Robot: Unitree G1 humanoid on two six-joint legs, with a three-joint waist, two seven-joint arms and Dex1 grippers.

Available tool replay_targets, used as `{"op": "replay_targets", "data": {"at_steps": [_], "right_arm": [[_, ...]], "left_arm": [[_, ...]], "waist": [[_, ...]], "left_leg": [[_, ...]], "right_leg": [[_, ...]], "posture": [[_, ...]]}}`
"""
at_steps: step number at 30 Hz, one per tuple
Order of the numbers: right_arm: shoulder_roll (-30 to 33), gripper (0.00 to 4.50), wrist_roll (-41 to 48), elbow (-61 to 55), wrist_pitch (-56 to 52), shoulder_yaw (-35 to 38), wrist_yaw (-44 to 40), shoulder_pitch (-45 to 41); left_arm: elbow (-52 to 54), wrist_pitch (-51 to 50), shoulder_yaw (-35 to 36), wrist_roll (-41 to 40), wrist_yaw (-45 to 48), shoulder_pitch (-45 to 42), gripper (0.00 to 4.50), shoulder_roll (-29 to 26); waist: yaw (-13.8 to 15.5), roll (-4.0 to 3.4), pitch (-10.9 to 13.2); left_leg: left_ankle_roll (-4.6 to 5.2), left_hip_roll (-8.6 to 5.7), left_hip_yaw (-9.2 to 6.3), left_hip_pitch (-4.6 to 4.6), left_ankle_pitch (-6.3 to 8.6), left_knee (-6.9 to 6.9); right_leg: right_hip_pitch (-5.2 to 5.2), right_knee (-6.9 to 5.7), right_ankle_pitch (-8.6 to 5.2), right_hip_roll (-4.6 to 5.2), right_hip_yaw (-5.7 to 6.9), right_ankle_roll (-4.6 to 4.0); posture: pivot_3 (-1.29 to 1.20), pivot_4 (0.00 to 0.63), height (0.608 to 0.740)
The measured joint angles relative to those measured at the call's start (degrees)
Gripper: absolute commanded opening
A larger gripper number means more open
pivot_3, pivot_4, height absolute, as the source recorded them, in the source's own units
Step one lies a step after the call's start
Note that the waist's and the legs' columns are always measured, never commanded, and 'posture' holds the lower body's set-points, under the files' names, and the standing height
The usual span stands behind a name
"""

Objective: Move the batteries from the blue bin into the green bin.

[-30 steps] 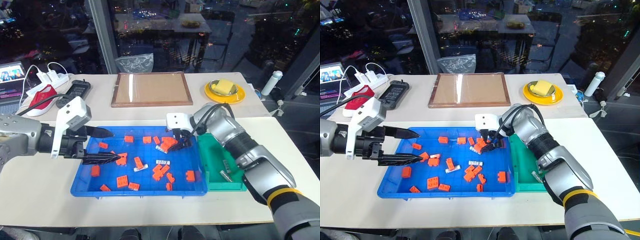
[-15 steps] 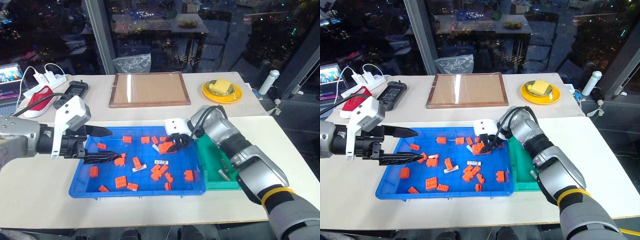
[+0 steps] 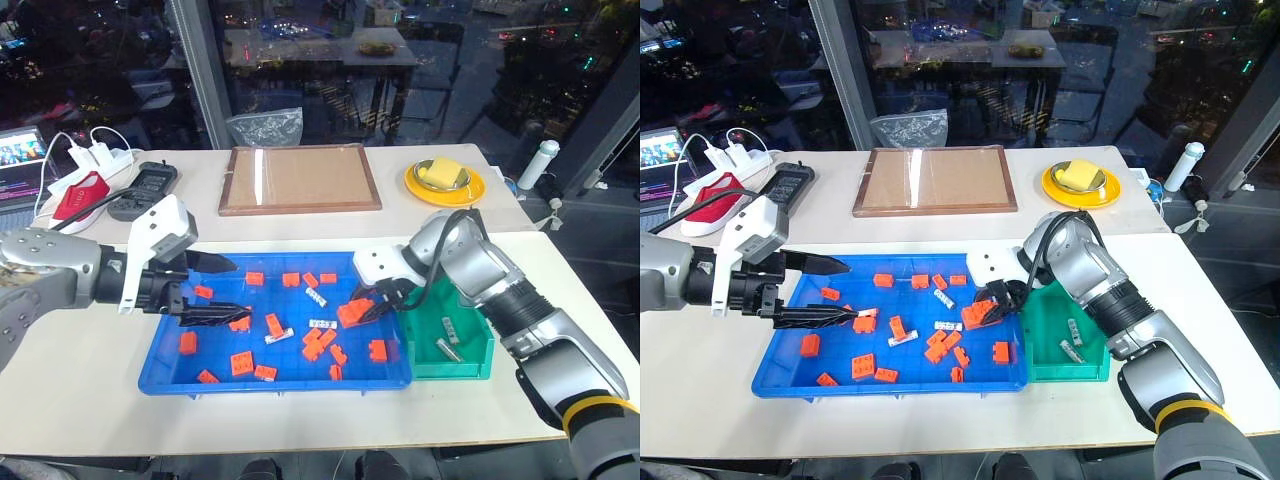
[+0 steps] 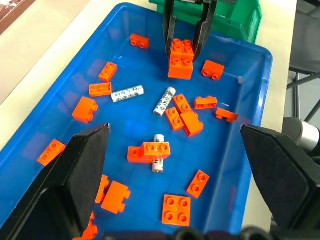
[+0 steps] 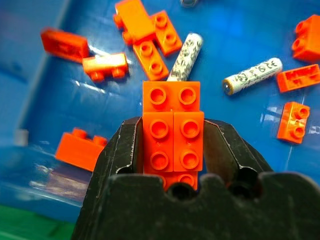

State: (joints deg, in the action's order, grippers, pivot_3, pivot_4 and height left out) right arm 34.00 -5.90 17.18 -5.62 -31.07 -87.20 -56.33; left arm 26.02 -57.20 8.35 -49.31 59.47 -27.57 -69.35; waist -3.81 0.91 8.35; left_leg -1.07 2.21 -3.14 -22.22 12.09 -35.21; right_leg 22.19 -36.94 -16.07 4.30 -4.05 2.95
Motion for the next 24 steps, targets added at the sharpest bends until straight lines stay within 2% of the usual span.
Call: {"op": "replay_targets", "data": {"at_steps": [4,6,12,16,19,23,24], "right_arm": [[0.66,1.45,-2.07,0.02,4.69,-0.47,0.53,1.14],[1.19,2.45,-2.85,0.29,6.48,-0.86,0.71,1.28],[0.77,4.42,-2.09,0.56,5.81,0.38,0.42,0.41],[-2.97,4.47,0.69,1.12,0.81,3.4,1.41,-2.15],[-6.96,4.47,2.03,2.17,-2.26,6.19,5.48,-4.19],[-14.45,4.47,0.41,6.08,-2.91,8.14,18.01,-5.59],[-15.85,4.47,-0.22,6.73,-6.25,8.28,21.53,-5.86]], "left_arm": [[-0.55,1.0,-1.52,1.1,0.82,-1.42,4.5,0.12],[-0.64,1.07,-1.97,1.65,0.99,-1.5,4.5,0.12],[-0.69,1.39,-3.34,2.37,1.38,-1.84,4.5,1.19],[-0.52,2.18,-3.35,3.98,2.46,-1.29,4.5,0.59],[-0.53,2.21,-3.28,4.52,2.88,-0.69,4.5,-0.01],[-0.37,2.21,-3.25,5.16,3.01,-0.59,4.5,-0.08],[0.04,2.24,-3.22,5.59,3.04,-0.24,4.5,-0.55]], "waist": [[0.18,0.0,0.0],[0.17,0.0,0.0],[0.22,0.01,0.0],[-0.16,0.0,0.0],[-0.18,0.0,0.0],[-0.13,0.0,0.0],[-0.13,0.0,0.0]], "left_leg": [[0.0,-0.02,0.0,-0.02,0.0,-0.01],[0.0,-0.01,0.0,-0.01,0.0,-0.02],[0.0,-0.01,-0.01,-0.03,0.0,-0.02],[0.0,0.04,-0.01,0.02,0.0,-0.01],[0.0,0.06,-0.02,0.03,0.0,-0.01],[0.0,0.05,-0.02,-0.01,0.0,0.0],[-0.01,0.05,-0.03,-0.03,-0.01,0.01]], "right_leg": [[-0.01,0.01,0.0,0.02,0.0,0.0],[-0.01,0.02,0.0,0.01,0.0,0.0],[-0.01,0.02,0.0,0.01,0.0,0.0],[0.0,-0.05,0.0,-0.04,0.0,0.0],[-0.01,-0.07,0.0,-0.05,0.0,0.0],[0.01,-0.14,0.0,-0.05,0.0,-0.01],[0.02,-0.17,0.0,-0.04,0.0,-0.01]], "posture": [[0.0,0.15,0.74],[0.0,0.15,0.74],[0.0,0.15,0.74],[0.0,0.15,0.74],[0.0,0.15,0.74],[0.0,0.15,0.74],[0.0,0.15,0.74]]}}
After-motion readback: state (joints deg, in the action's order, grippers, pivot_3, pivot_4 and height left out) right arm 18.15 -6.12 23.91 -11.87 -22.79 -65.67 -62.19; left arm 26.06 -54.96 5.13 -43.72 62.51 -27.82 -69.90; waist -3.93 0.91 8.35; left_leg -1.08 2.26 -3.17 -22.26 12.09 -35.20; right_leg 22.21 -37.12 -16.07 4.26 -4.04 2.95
